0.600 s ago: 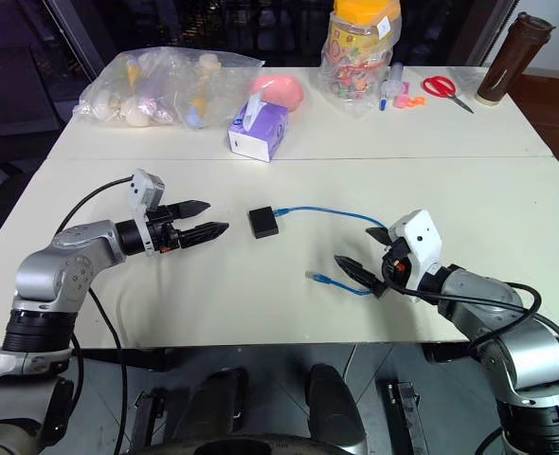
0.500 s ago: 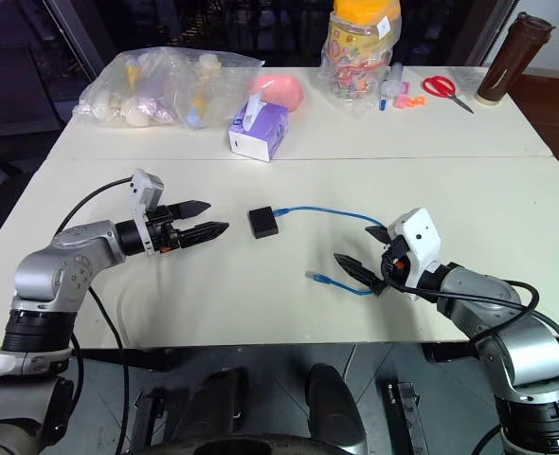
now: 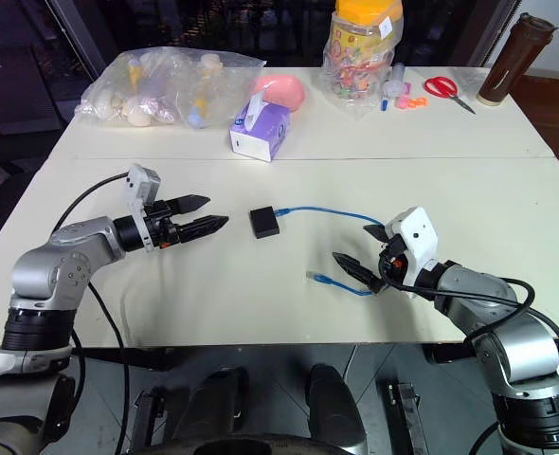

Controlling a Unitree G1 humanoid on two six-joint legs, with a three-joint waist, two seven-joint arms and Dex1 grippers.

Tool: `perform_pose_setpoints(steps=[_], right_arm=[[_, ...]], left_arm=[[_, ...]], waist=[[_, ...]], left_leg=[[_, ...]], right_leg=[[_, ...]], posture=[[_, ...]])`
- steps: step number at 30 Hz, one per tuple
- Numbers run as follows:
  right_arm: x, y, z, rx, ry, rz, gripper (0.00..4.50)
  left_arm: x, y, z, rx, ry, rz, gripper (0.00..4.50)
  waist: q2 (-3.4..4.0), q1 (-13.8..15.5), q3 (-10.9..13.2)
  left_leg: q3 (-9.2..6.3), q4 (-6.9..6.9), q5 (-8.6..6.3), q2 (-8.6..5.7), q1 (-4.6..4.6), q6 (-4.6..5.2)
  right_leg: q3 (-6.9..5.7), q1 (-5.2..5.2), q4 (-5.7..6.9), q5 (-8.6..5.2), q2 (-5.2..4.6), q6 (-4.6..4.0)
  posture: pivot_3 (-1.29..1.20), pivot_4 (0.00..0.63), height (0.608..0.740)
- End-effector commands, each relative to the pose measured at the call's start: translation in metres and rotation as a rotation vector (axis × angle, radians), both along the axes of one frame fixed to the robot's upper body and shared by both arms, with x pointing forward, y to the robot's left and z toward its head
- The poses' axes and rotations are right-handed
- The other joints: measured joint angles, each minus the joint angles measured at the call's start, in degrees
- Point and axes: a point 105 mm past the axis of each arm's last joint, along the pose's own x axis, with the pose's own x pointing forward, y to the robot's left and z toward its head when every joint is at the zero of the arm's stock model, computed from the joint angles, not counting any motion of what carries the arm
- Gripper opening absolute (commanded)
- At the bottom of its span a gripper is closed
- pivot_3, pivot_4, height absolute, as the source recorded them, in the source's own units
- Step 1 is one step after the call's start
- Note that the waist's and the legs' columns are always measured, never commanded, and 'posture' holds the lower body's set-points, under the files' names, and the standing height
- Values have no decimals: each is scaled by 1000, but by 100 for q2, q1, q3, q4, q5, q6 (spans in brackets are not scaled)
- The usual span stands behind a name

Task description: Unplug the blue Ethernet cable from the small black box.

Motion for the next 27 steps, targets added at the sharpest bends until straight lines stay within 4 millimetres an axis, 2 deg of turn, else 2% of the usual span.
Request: perform_pose_setpoints(steps=[1, 4, 7, 11, 13, 15, 18, 22, 25, 27], right_arm=[[1, 1, 8, 5, -43, 0, 4500], [6, 1, 8, -1, -48, 4, 4500], [20, 5, 9, -40, -71, 38, 4500], [54, 19, 3, -108, -89, 120, 4500], [77, 30, 0, -116, -86, 160, 4500], [100, 41, -5, -131, -75, 194, 4500], [122, 58, -13, -159, -53, 251, 4500], [133, 78, -27, -191, -2, 330, 4500], [133, 95, -46, -299, 31, 406, 4500], [133, 102, -47, -313, 32, 445, 3956]], left_arm=[[4, 1, 13, -8, -52, 6, 4480], [7, 1, 16, 5, -62, 3, 4480], [4, 3, 15, 97, -74, -82, 4480], [-3, 10, 23, 203, -52, -230, 4480], [-8, 14, 29, 224, -37, -278, 4480], [-10, 16, 33, 236, -33, -298, 4480], [-10, 20, 33, 237, -37, -267, 4480], [-19, 22, 24, 238, -16, -243, 4480], [-27, 24, 17, 215, -3, -194, 4480], [-30, 25, 16, 201, -1, -169, 4500]], waist=[[0, 0, 0], [0, -1, 0], [0, -41, 0], [0, -57, 0], [-2, -67, 1], [0, -77, 3], [0, -80, 3], [0, -100, 3], [0, -152, 3], [-5, -193, 1]], left_leg=[[0, 0, 0, 0, 0, 0], [0, 1, 0, 0, 0, 0], [3, 4, 0, 0, 4, 0], [6, 1, 0, 3, 14, 0], [6, 1, 0, 3, 12, 0], [9, 1, 0, 4, 12, 0], [9, -5, 0, 4, 9, 0], [0, -12, -1, 4, 1, 2], [1, -14, -4, 4, -7, 6], [2, -10, -4, 4, 0, 5]], right_leg=[[0, 0, 0, 0, 0, 0], [0, 0, 2, 0, 0, 1], [2, 1, 5, 1, 1, 0], [2, 0, 11, 3, 6, -7], [2, -2, 11, 3, 6, -7], [2, -1, 10, 4, 5, -6], [2, -3, 9, 14, 4, 16], [-4, -12, 21, 15, 3, 24], [-4, -23, 22, 14, 1, 25], [-3, -21, 35, 15, 1, 25]], posture=[[0, 150, 739], [0, 150, 739], [0, 150, 739], [0, 150, 739], [0, 150, 739], [0, 150, 739], [0, 150, 739], [0, 150, 739], [0, 150, 739], [0, 150, 739]])
